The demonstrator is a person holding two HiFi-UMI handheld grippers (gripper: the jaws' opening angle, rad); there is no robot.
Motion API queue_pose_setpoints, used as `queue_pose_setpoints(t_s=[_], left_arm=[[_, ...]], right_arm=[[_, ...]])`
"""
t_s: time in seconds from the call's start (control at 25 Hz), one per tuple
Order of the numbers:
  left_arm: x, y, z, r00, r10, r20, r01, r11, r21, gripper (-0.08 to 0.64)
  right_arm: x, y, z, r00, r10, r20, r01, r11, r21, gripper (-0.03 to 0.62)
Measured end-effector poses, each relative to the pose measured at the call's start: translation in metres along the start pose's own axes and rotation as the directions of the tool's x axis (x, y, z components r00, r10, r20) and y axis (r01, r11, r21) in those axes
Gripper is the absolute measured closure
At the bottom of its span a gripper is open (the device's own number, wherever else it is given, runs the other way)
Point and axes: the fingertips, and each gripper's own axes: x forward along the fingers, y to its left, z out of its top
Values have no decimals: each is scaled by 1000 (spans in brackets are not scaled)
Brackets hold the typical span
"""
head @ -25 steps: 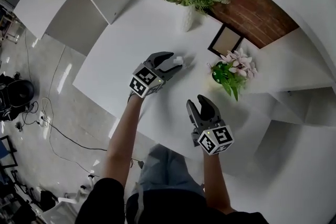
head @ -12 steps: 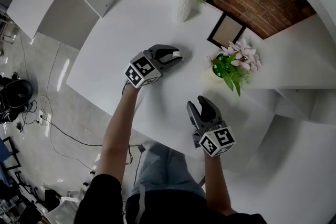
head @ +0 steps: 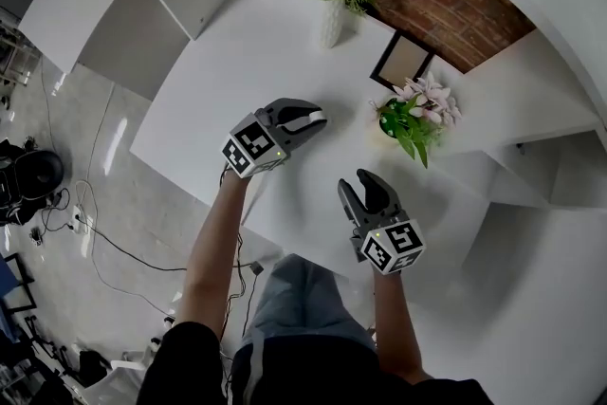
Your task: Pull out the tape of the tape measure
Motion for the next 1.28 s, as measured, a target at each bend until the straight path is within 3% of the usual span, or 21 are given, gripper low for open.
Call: queue_pose_setpoints(t_s=[0.24, 0.36, 0.48, 0.56, 0.72, 0.84, 1.0, 1.12, 1.28], left_arm=[[-31, -52, 36, 999, -32, -29, 34, 996, 86, 469], [-47, -79, 41, 998, -42, -56, 48, 993, 105, 469], [-63, -103, 47, 997, -53, -54, 59, 991, 116, 469], [-72, -119, 49, 997, -61, -53, 67, 990, 127, 469], [-84, -148, 48, 995, -76, -63, 85, 985, 152, 469], [-89, -165, 45, 994, -88, -73, 99, 981, 166, 469], [-94, -179, 43, 993, -94, -74, 105, 980, 167, 469], [-94, -187, 39, 991, -101, -89, 116, 977, 177, 469], [-98, -192, 33, 988, -115, -104, 132, 977, 168, 471]], right_arm=[[-1, 16, 23, 997, 42, -72, -54, 984, -169, 430], [1, 26, 21, 982, 65, -176, -116, 950, -291, 430], [4, 41, 13, 946, 72, -317, -217, 865, -452, 430], [4, 54, 5, 909, 62, -412, -303, 778, -551, 423], [2, 72, -12, 841, -1, -541, -442, 575, -688, 422], [-2, 79, -28, 801, -38, -597, -512, 474, -716, 422], [-9, 86, -46, 759, -67, -647, -571, 410, -712, 434], [-11, 88, -53, 749, -72, -658, -588, 384, -712, 479], [-14, 90, -57, 737, -78, -671, -607, 362, -708, 483]])
